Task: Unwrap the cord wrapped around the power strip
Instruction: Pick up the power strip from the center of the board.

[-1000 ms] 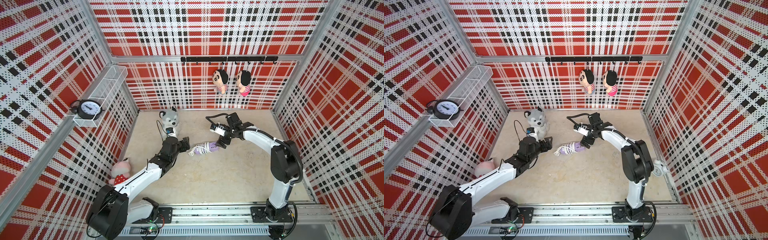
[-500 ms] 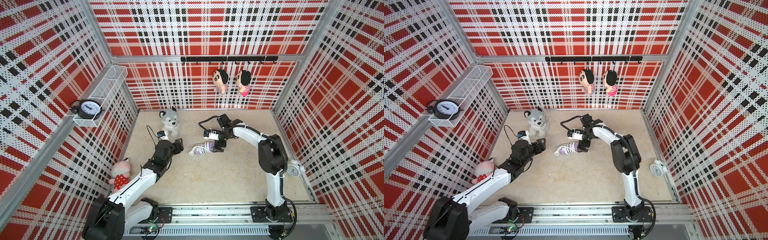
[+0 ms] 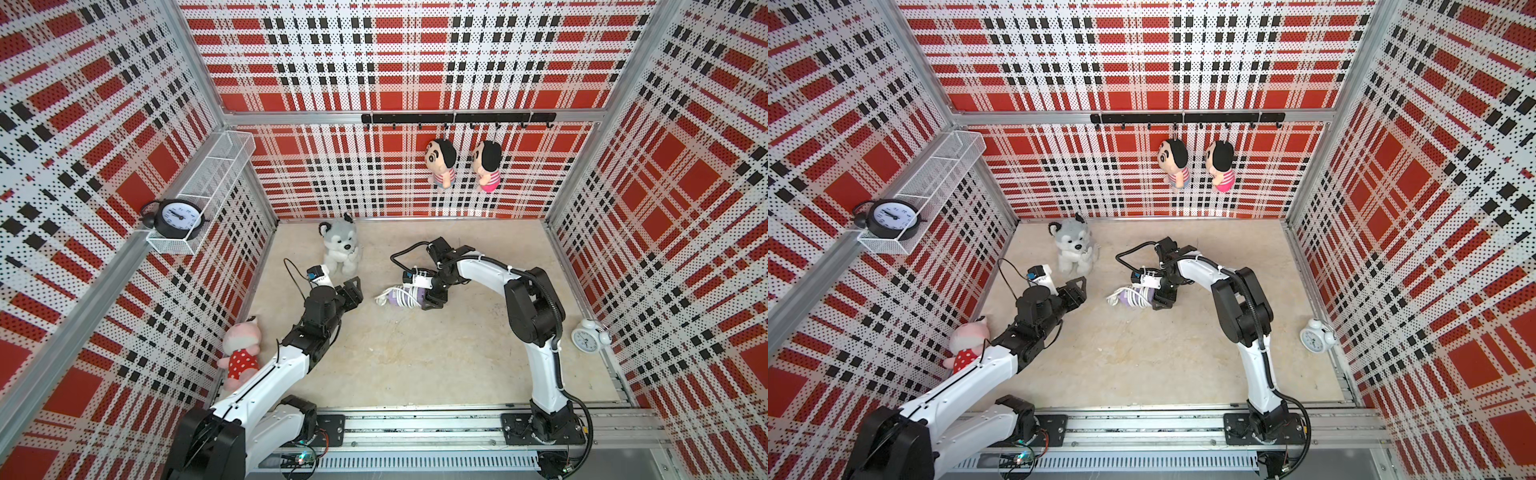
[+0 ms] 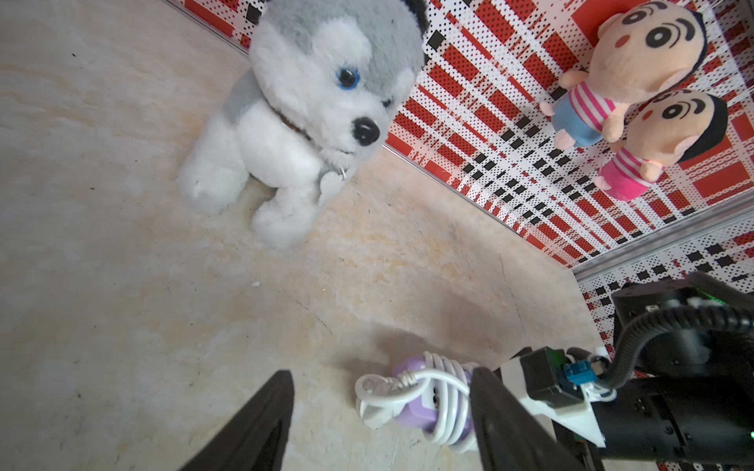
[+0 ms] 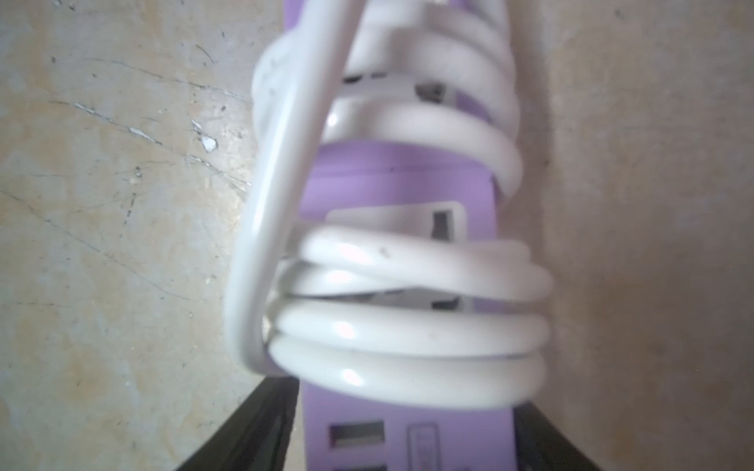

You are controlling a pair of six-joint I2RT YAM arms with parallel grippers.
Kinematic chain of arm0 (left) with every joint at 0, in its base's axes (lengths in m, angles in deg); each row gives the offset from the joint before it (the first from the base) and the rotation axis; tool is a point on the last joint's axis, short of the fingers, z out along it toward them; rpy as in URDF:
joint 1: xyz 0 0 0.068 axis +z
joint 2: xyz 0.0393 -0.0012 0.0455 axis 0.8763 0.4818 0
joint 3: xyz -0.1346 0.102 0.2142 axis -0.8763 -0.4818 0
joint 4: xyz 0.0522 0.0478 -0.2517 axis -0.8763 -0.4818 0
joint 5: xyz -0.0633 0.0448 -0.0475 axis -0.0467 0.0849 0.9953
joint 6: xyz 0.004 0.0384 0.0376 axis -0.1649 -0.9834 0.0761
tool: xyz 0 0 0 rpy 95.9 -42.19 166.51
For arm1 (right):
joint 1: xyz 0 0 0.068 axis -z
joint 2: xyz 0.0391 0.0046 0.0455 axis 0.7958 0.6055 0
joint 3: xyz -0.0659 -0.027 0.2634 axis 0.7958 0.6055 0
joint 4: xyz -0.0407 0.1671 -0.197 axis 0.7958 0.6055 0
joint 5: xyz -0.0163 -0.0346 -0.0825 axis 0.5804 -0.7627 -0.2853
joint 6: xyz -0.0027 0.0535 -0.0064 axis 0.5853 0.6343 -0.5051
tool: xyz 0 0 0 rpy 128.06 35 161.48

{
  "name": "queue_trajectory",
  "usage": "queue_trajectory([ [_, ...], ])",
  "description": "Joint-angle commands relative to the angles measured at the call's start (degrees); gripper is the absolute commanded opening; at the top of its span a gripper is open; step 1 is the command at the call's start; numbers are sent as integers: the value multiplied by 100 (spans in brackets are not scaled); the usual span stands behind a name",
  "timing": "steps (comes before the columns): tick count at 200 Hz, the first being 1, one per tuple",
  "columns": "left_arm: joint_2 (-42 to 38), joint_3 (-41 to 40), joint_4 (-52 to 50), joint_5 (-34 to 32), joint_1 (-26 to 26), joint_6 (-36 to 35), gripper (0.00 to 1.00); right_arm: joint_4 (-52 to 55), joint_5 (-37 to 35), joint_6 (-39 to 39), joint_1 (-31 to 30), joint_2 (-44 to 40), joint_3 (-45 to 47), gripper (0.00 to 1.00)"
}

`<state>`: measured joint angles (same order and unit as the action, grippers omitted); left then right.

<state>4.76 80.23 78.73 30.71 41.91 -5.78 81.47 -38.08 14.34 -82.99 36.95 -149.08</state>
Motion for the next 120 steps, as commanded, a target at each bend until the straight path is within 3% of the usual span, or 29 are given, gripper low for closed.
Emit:
queue_trajectory([
  [1,-9,-83,249,57,48,109,71,-271,101,76,-82,-351,321,63],
  [70,94,-133,415,134,48,318,70,-1304,-134,605,-147,-892,1193,38],
  [91,104,-199,448,127,48,446,70,-1704,-269,825,-158,-1113,1465,38],
  [103,116,-257,497,147,48,528,69,-2084,-211,819,-158,-1312,1739,20],
  [111,127,-295,548,190,56,590,67,-2424,-233,923,-161,-1458,1954,18],
  [120,144,-355,638,273,70,699,64,-2775,-195,927,-156,-1648,2180,7],
])
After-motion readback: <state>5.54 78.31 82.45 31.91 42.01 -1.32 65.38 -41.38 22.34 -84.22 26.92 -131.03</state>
